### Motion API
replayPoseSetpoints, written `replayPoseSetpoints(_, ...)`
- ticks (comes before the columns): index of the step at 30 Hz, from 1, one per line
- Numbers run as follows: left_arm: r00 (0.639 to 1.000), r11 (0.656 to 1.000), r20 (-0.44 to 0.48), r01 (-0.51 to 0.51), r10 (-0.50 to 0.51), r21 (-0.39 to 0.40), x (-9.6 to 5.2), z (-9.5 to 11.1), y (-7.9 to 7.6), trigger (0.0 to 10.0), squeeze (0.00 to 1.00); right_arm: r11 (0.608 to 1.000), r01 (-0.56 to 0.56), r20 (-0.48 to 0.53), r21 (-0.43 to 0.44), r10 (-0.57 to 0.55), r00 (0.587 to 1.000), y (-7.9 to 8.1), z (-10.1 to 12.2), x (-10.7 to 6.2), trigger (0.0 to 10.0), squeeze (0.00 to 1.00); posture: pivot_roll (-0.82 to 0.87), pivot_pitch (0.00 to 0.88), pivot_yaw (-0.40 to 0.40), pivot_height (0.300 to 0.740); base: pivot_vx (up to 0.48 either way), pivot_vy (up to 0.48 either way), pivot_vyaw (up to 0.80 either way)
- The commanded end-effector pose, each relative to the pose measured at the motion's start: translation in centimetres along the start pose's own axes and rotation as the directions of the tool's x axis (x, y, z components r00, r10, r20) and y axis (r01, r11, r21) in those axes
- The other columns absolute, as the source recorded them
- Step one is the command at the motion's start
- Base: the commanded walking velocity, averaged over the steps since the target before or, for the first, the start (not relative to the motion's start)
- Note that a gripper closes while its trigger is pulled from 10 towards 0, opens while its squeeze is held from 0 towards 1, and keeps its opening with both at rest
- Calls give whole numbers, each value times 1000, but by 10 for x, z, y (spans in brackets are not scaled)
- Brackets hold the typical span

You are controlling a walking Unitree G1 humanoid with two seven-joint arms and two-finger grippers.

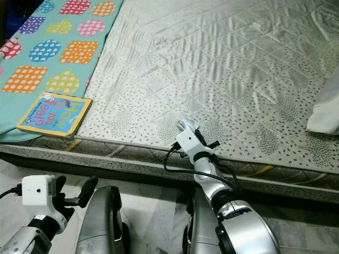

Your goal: Clean up the room

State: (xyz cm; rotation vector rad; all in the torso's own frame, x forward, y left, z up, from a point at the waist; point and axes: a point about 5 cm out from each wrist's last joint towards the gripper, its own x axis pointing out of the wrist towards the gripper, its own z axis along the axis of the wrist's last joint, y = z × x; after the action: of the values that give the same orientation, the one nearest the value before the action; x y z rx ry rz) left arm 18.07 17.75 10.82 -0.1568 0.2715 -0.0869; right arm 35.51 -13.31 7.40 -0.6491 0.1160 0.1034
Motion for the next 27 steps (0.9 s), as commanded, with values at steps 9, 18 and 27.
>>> replayPoseSetpoints(9, 1000, 1000, 7, -15, 15, 12, 11, -2, 6, 10000, 0, 993, -26, -31, 118, 30, 999, 3, -6, -3, 0, 0, 161, 191, 39, 551, 0, 0, 0)
replayPoseSetpoints(18, 997, 1000, 70, -13, 13, 3, 38, 3, 6, 10000, 0, 875, -26, -1, 484, 31, 1000, -13, -2, 1, 0, 0, 88, 76, 32, 551, 0, 0, 0)
replayPoseSetpoints(27, 992, 1000, 123, -12, 11, 7, 60, 9, 11, 10000, 0, 789, -27, 85, 613, -32, 996, -38, -8, -7, 10000, 0, 19, 0, 53, 551, 0, 0, 0)
